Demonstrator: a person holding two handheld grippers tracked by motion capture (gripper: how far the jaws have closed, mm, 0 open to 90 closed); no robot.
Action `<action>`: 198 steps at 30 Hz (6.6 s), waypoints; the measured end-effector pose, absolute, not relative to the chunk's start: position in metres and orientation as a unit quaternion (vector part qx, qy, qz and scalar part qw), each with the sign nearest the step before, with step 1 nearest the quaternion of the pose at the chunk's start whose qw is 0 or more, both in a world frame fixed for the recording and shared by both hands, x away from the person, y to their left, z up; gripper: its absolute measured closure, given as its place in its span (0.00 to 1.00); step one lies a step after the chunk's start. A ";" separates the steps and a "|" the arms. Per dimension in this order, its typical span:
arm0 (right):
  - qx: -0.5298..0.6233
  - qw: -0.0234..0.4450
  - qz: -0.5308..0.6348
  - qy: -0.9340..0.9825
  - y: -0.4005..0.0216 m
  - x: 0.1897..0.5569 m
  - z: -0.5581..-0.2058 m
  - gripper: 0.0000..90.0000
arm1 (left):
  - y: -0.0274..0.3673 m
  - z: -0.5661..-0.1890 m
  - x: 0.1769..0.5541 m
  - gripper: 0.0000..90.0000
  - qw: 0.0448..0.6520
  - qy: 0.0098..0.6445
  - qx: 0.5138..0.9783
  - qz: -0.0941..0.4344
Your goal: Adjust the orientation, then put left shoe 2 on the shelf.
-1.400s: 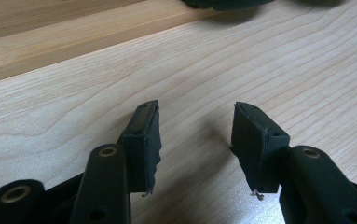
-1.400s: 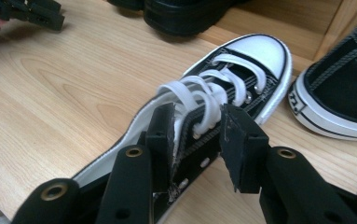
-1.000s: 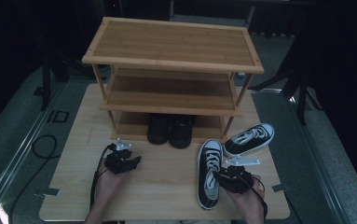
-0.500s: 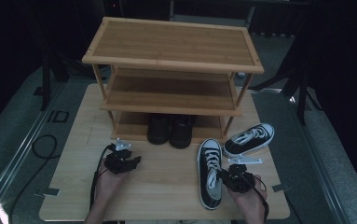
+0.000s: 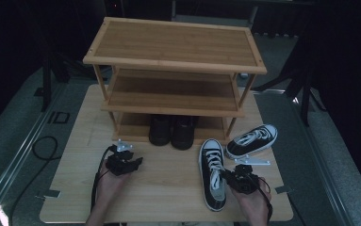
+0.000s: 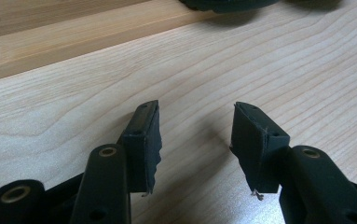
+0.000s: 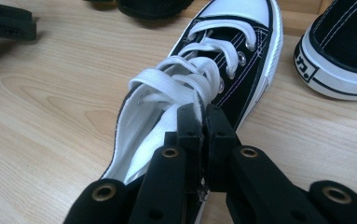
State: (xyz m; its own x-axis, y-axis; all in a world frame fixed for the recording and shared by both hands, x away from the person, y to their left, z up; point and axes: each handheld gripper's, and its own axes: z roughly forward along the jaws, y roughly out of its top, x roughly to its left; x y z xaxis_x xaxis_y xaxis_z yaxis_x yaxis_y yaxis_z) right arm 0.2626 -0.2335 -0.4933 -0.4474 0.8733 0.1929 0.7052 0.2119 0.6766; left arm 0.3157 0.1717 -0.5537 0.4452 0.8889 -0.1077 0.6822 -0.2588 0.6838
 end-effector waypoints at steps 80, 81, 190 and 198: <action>0.453 0.096 0.432 0.774 -0.229 0.265 -0.414 0.98 | 0.171 -0.554 0.315 0.58 0.340 0.504 0.779 0.153; 0.450 0.095 0.432 0.776 -0.229 0.266 -0.414 0.98 | 0.171 -0.554 0.315 0.58 0.340 0.504 0.779 0.152; 0.323 0.119 0.505 0.792 -0.207 0.367 -0.317 0.97 | 0.172 -0.554 0.316 0.58 0.346 0.503 0.778 0.147; 0.348 0.138 0.502 0.780 -0.201 0.382 -0.321 0.98 | 0.172 -0.554 0.316 0.58 0.346 0.503 0.778 0.147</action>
State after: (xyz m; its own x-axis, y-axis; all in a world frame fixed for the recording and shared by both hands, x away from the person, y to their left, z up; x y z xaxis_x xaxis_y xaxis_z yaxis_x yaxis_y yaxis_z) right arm 0.3825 -0.2012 -0.3210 -0.7203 0.6806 0.1341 0.4032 0.2535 0.8793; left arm 0.3161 0.1717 -0.5540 0.4498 0.8850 -0.1202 0.6813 -0.2530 0.6869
